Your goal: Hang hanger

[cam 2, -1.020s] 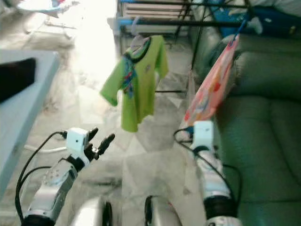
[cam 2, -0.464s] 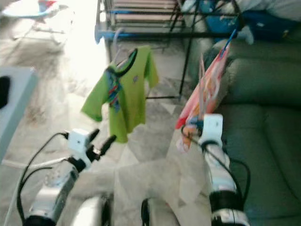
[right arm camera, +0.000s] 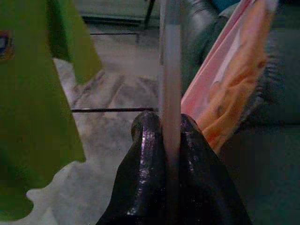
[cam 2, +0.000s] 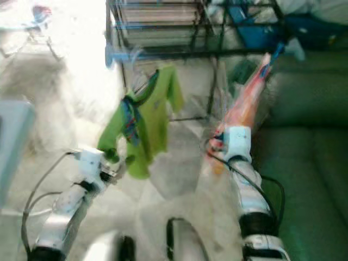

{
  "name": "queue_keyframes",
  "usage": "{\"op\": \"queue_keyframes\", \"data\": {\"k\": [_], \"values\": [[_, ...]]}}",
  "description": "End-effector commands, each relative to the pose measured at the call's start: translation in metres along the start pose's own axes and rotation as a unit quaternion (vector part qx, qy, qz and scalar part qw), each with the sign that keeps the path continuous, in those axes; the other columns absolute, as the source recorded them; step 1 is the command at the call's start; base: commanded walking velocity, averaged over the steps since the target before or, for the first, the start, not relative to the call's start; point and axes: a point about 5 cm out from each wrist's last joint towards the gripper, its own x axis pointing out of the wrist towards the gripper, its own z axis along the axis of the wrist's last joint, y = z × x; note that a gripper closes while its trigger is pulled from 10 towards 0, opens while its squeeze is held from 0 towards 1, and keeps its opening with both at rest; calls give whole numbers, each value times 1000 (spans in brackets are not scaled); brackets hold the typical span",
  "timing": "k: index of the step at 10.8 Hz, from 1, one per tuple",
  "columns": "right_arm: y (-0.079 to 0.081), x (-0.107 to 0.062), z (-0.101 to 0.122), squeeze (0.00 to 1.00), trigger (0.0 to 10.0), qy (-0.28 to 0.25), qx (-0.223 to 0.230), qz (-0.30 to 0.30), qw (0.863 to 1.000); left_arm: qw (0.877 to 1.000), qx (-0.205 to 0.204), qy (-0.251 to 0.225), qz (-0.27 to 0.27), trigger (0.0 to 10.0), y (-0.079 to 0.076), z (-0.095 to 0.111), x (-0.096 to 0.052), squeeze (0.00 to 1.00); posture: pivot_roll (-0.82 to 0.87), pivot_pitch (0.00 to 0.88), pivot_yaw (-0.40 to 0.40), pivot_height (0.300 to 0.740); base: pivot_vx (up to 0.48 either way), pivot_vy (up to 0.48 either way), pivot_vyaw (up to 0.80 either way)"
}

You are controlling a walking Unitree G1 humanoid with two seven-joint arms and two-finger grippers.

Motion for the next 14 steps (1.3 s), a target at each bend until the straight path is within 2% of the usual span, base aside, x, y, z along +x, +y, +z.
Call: {"op": "queue_keyframes", "data": {"k": [1, 4, 6, 8, 9, 12, 14], "values": [[4, 0, 1, 0, 10000, -3, -2, 6, 1000, 1000, 11, 2, 10, 10000, 8, 1, -5, 0, -14, 187, -82, 740, 326, 352, 0], [1, 3, 5, 0, 10000, -13, -7, -4, 1000, 1000, 14, 4, 7, 10000, 7, 0, -5, 0, -12, 188, -80, 740, 345, 331, 0], [-10, 9, 14, 0, 10000, -23, -3, -27, 999, 1000, 18, 4, 4, 10000, 6, 0, -5, 0, -10, 190, -79, 740, 360, 0, 0], [-20, 14, 21, 0, 10000, -23, 4, -48, 999, 1000, 13, 1, 6, 10000, 5, 0, -6, 0, -4, 194, -81, 740, 0, 0, 0], [-27, 16, 22, 0, 10000, -25, 21, -70, 997, 1000, 12, 0, 5, 10000, 4, 0, -7, 0, -1, 196, -81, 740, 0, 0, 0], [-52, 18, 21, 0, 10000, 2, 34, -124, 992, 1000, 15, 4, 4, 10000, 2, -1, -9, 0, 4, 205, -79, 740, 0, 0, 0], [-70, 21, 24, 0, 10000, 35, 44, -130, 990, 1000, 17, 6, 2, 10000, 2, 0, -9, 0, 1, 224, -74, 740, 0, 0, 0]]}}
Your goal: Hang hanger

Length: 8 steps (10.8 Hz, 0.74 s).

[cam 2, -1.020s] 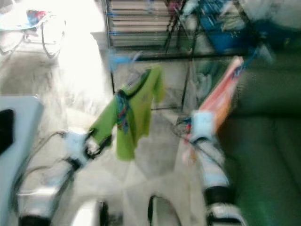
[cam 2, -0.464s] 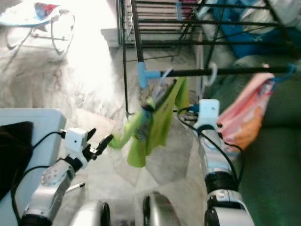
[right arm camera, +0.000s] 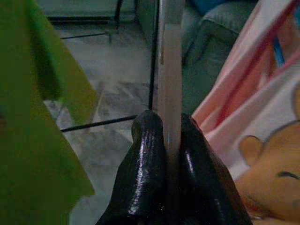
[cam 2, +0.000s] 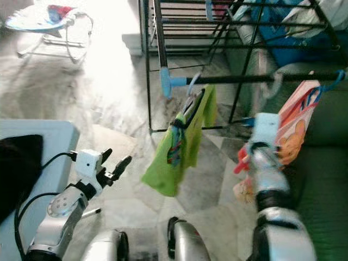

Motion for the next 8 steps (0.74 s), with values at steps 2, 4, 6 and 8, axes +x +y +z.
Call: {"op": "queue_keyframes", "data": {"k": [2, 4, 6, 8], "values": [[-6, 7, 2, 0, 10000, 54, 29, 20, 998, 1000, 8, 11, -6, 10000, -5, -1, -3, 0, 0, 248, -78, 740, 0, 0, 0], [-9, 11, 9, 0, 10000, 76, -3, 49, 996, 1000, 9, 15, -3, 10000, -8, -2, -10, 0, 21, 285, -98, 740, 0, 0, 0], [-17, 14, 30, 0, 10000, 27, -53, 33, 998, 1000, 3, 15, 9, 10000, -8, -4, -16, 0, 25, 287, -105, 740, 0, 0, 0], [-10, 1, 19, 0, 10000, -5, -52, 41, 998, 1000, 4, 18, 8, 10000, -11, -5, -20, 0, 24, 291, -98, 740, 0, 0, 0]]}}
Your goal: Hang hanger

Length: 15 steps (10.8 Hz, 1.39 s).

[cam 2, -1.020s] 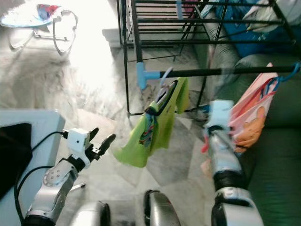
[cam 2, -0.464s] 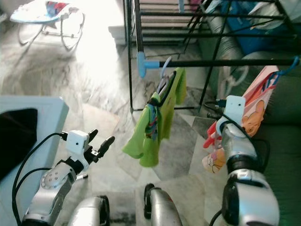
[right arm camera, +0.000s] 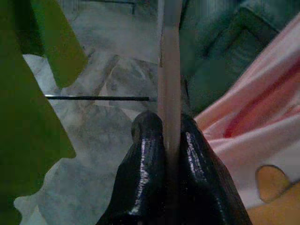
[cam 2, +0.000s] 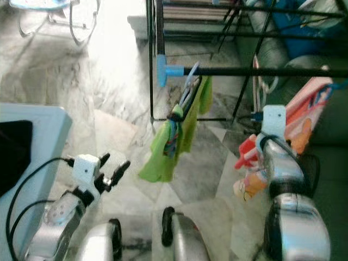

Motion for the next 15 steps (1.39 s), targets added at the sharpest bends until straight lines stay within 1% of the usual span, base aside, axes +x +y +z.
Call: {"op": "queue_keyframes", "data": {"k": [1, 3, 4, 5, 6, 7, 8, 9, 10, 11, 12, 13, 14, 15], "values": [[1, -6, 1, 0, 10000, -19, 1, 1, 1000, 1000, -1, 13, -3, 10000, -3, -4, -4, 0, 22, 296, -94, 740, 0, 0, 0], [24, -42, -22, 0, 10000, -49, -7, 25, 998, 1000, 0, 18, 6, 10000, -3, -5, -15, 0, 7, 326, -73, 740, 0, 0, 0], [32, -61, -34, 0, 10000, -54, 6, 29, 998, 1000, 5, 23, 10, 10000, -4, -8, -22, 0, 5, 336, -67, 740, 0, 0, 0], [36, -81, -36, 0, 10000, -83, 34, 21, 996, 999, 5, 22, 27, 10000, -1, -7, -29, 0, 0, 345, -58, 740, 0, 0, 0], [37, -82, -31, 0, 10000, -96, 41, 18, 994, 999, 6, 23, 27, 10000, 1, -6, -30, 0, -2, 348, -55, 740, 0, 0, 0], [34, -77, -14, 0, 10000, -122, 40, 16, 992, 999, 10, 23, 24, 10000, 4, -4, -35, 0, 0, 351, -49, 740, 0, 0, 0], [19, -64, 13, 0, 10000, -151, 39, 1, 988, 999, 13, 26, 30, 10000, 7, -2, -45, 0, 9, 354, -48, 740, 0, 0, 0], [13, -61, 24, 0, 10000, -165, 34, 0, 986, 999, 15, 28, 33, 10000, 7, -2, -48, 0, 29, 360, -48, 740, 0, 0, 0], [10, -59, 29, 0, 10000, -171, 36, -5, 985, 999, 17, 28, 34, 10000, 7, -1, -49, 0, 35, 357, -49, 740, 0, 0, 0], [5, -51, 37, 0, 10000, -166, 29, -8, 986, 999, 19, 21, 40, 10000, 6, 4, -52, 0, 40, 355, -50, 740, 0, 0, 0], [3, -40, 38, 0, 10000, -139, 22, -2, 990, 997, 30, 8, 69, 10000, 11, 7, -50, 0, 50, 348, -50, 740, 0, 0, 0], [0, -24, 35, 0, 10000, -79, 45, 6, 996, 992, 56, -5, 113, 10000, 18, 11, -45, 0, 55, 343, -53, 740, 0, 0, 0], [-1, -16, 31, 0, 10000, -36, 53, 20, 998, 991, 56, -1, 125, 10000, 19, 10, -43, 0, 58, 339, -57, 740, 0, 0, 0], [-3, -9, 26, 0, 10000, -5, 64, 38, 997, 991, 56, -2, 122, 10000, 19, 10, -41, 0, 63, 333, -63, 740, 0, 0, 0]]}}
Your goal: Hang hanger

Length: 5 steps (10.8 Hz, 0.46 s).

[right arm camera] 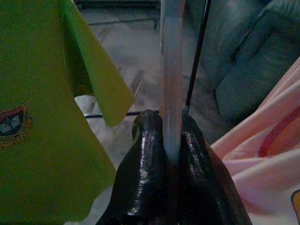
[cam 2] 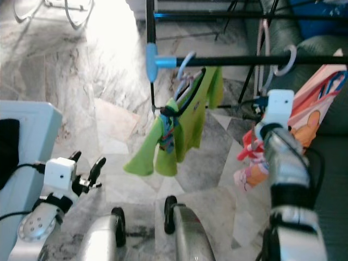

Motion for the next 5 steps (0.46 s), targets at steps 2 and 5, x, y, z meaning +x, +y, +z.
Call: {"op": "queue_keyframes", "data": {"k": [2, 5], "values": [[-11, -1, -34, 0, 10000, 88, 44, -12, 995, 1000, 2, 19, 11, 10000, -2, -10, -5, 0, 69, 326, -71, 740, 0, 0, 0], [-2, -13, -46, 1000, 10000, 52, 29, 25, 998, 1000, 6, 20, 12, 10000, -2, -10, -2, 0, 68, 315, -62, 740, 0, 0, 0]]}}
